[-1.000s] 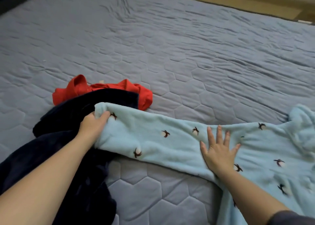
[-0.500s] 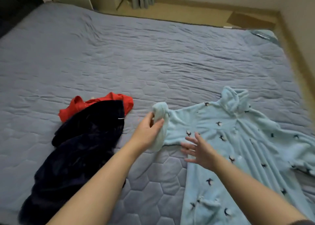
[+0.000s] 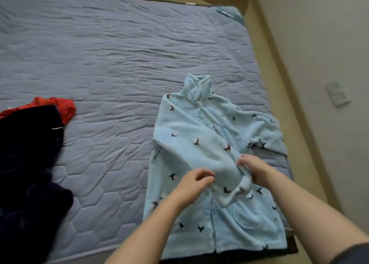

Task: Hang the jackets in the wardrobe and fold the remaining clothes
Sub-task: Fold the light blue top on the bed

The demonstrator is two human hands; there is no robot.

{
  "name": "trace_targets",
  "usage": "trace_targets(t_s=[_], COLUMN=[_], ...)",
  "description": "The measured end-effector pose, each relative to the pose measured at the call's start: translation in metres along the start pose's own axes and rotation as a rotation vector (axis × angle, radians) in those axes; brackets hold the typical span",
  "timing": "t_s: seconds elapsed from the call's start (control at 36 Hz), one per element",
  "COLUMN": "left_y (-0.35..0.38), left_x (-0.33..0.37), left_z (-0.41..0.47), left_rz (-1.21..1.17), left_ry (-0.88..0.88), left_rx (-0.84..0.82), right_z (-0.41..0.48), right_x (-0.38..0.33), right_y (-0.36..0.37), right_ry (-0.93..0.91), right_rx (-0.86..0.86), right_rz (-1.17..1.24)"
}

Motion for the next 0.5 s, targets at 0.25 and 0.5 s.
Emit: trace_targets(t_s=[0.25, 0.5], left_y=[0.004, -0.049], left_x=[-0.137, -0.154], left_z=[0.014, 0.066], left_rz=[0.111, -0.332], left_ry=[-0.452, -0.427], left_rx=[0.316, 0.562], right_z=[0.034, 0.104], right_x=[0.122, 0.088], right_y=[-0.066, -0.008], right_ry=[0.106, -0.223], right_rx=[0.018, -0.039], right_rz=[-0.720, -0.948])
Point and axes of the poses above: each hand's wrist, its own z-axis towards the middle knuckle, its own y-axis out of the palm, x = y × z, the point moved 5 cm from there along z, towards the middle knuckle, and after that the axes turned 4 degrees about -y, right-handed, at the moved point
